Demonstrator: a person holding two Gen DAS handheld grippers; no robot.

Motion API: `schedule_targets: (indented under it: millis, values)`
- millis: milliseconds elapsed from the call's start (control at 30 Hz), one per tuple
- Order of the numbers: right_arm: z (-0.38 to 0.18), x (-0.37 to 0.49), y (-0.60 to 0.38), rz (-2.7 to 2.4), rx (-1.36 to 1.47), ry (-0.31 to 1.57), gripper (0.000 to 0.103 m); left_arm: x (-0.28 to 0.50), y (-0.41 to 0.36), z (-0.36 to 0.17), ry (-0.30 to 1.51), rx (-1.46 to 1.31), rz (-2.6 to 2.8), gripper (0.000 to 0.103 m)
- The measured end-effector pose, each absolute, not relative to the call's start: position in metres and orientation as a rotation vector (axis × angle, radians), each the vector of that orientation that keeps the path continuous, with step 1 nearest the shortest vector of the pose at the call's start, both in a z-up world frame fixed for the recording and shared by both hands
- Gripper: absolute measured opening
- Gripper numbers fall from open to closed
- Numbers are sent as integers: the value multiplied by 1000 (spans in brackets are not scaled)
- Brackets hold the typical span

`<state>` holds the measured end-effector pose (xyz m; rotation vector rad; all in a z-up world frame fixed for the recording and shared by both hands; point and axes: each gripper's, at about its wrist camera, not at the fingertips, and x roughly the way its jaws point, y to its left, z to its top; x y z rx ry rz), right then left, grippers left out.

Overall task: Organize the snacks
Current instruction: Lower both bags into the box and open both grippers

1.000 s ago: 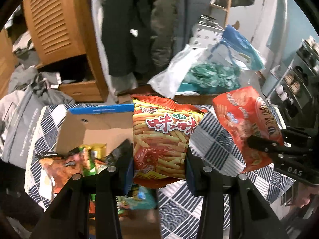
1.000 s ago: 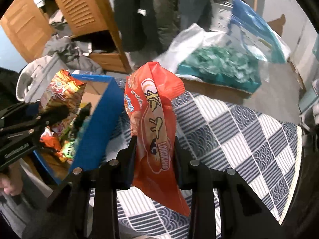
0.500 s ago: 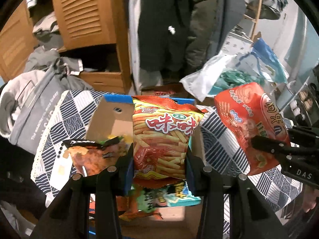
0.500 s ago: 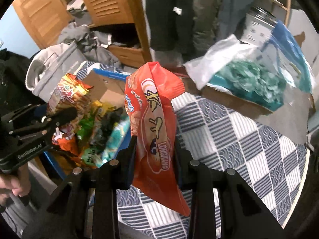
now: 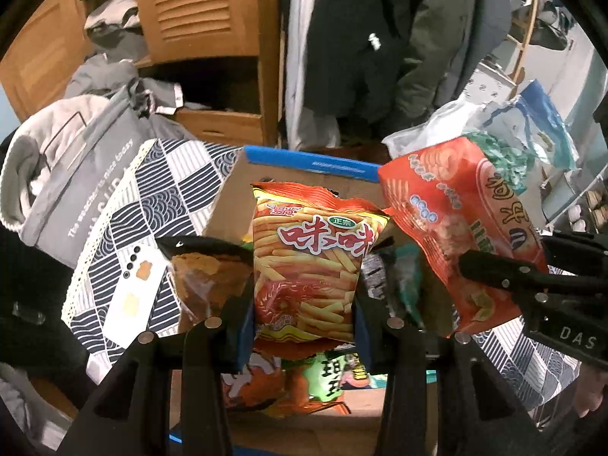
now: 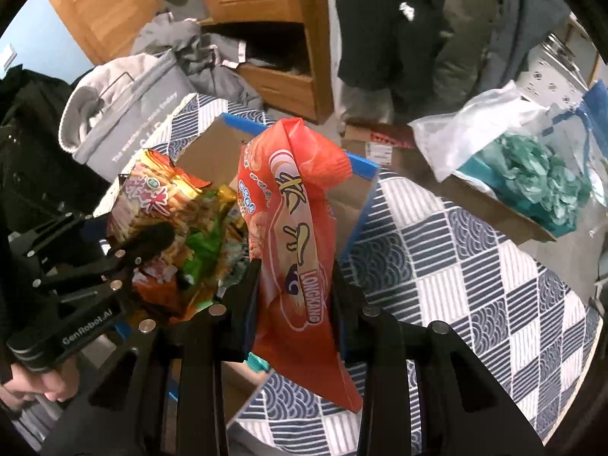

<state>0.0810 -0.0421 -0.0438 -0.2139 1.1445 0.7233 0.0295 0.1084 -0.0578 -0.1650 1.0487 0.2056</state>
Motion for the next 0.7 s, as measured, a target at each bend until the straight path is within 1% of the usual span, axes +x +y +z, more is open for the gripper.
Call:
schedule_targets:
  millis: [233, 367, 400, 567, 633, 700]
  values:
    - [-52, 86, -17, 737, -205, 1180, 30, 33, 120, -69, 1090, -224, 201, 44]
    - [-57, 90, -11, 762, -192, 1195, 30, 31, 121, -66, 1089, -225, 214, 45]
    - [-57, 90, -11, 768, -190, 1193, 34, 31, 122, -65, 1090, -226, 215, 45]
    - [-47, 89, -14, 781, -168, 1164, 36, 28, 119, -55, 1077, -200, 220, 56]
    - [-42, 88, -17, 780, -160, 1151, 40, 24, 117, -50, 1059, -179, 223, 57]
    - [-37, 86, -22, 778, -150, 1139, 46, 20, 115, -42, 1042, -158, 229, 61]
